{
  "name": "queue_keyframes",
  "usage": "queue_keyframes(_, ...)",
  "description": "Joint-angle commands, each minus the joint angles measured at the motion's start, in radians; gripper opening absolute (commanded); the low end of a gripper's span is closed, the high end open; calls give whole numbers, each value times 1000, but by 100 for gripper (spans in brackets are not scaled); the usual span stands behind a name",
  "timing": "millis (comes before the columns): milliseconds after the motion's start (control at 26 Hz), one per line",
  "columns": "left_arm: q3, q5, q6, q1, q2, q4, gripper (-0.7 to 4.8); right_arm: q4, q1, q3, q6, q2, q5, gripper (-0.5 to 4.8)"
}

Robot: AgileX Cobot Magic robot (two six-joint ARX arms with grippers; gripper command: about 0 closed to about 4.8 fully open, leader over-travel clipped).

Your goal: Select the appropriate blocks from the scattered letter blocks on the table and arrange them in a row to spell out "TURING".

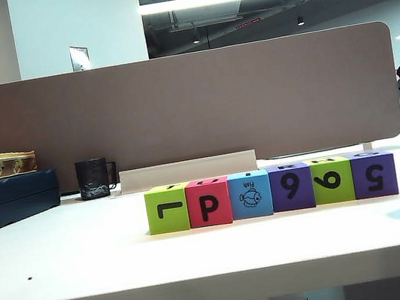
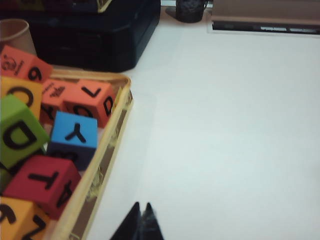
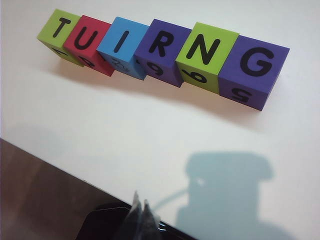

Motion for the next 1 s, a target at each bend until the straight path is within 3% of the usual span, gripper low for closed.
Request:
queue_keyframes(38, -72, 2, 0, 5, -78, 42, -5, 13, 0, 6, -3, -3, 1, -1)
queue_keyframes(346, -268, 2, -37, 21, -289, 108, -5, 14, 0, 6, -3, -3, 1, -1)
queue_keyframes(615, -367, -2, -95, 29, -294, 232, -5, 14, 0, 6, -3, -3, 1, -1)
queue_keyframes(999, -367, -5, -90, 29, -294, 232, -5, 14, 0, 6, -3, -3, 1, -1)
